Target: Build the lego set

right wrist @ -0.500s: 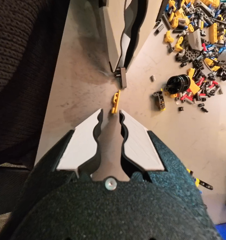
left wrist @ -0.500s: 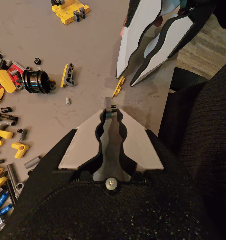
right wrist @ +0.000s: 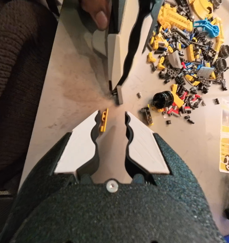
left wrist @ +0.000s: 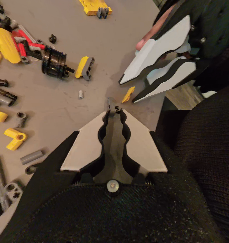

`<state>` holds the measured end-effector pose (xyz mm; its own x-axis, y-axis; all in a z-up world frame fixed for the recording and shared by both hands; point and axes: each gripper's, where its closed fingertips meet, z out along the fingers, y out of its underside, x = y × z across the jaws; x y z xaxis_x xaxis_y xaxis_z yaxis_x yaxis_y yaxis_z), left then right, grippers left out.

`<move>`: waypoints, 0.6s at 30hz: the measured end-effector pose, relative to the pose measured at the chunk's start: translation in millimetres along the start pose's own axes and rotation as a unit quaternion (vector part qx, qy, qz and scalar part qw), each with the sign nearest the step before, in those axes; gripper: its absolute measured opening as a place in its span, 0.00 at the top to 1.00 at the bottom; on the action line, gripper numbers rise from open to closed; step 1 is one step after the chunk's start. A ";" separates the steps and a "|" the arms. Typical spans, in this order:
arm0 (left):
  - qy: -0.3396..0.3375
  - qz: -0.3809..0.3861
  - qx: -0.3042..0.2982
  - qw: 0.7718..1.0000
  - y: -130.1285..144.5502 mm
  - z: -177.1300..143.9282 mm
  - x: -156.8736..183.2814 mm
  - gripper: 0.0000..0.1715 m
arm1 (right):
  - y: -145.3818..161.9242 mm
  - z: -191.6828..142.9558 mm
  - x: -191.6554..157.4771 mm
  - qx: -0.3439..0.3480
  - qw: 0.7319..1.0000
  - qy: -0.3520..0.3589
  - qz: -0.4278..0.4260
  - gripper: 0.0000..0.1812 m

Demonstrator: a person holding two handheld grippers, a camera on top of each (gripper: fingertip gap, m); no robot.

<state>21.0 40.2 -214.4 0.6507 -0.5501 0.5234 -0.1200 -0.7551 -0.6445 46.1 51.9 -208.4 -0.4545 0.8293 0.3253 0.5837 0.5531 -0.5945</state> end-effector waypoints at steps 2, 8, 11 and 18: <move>0.054 -0.023 0.014 0.998 -3.5 -0.8 12.5 0.92 | -7.8 3.0 3.6 0.016 1.000 0.002 -0.002 0.80; 0.169 -0.107 0.099 0.975 -25.1 -14.7 28.1 0.92 | -24.5 9.7 18.3 0.032 0.990 0.081 -0.107 0.95; 0.164 -0.108 0.116 0.974 -28.8 -18.6 25.3 0.89 | -26.3 8.5 22.8 0.034 0.988 0.096 -0.116 0.95; 0.052 -0.037 0.110 0.992 -29.1 -13.2 12.5 0.75 | 11.9 15.1 8.3 -0.053 0.991 -0.070 0.098 0.96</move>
<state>22.8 50.6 -181.7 0.5696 -0.5391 0.6204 0.0994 -0.7041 -0.7031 39.1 64.2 -223.8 -0.4101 0.9064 0.1014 0.7336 0.3938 -0.5538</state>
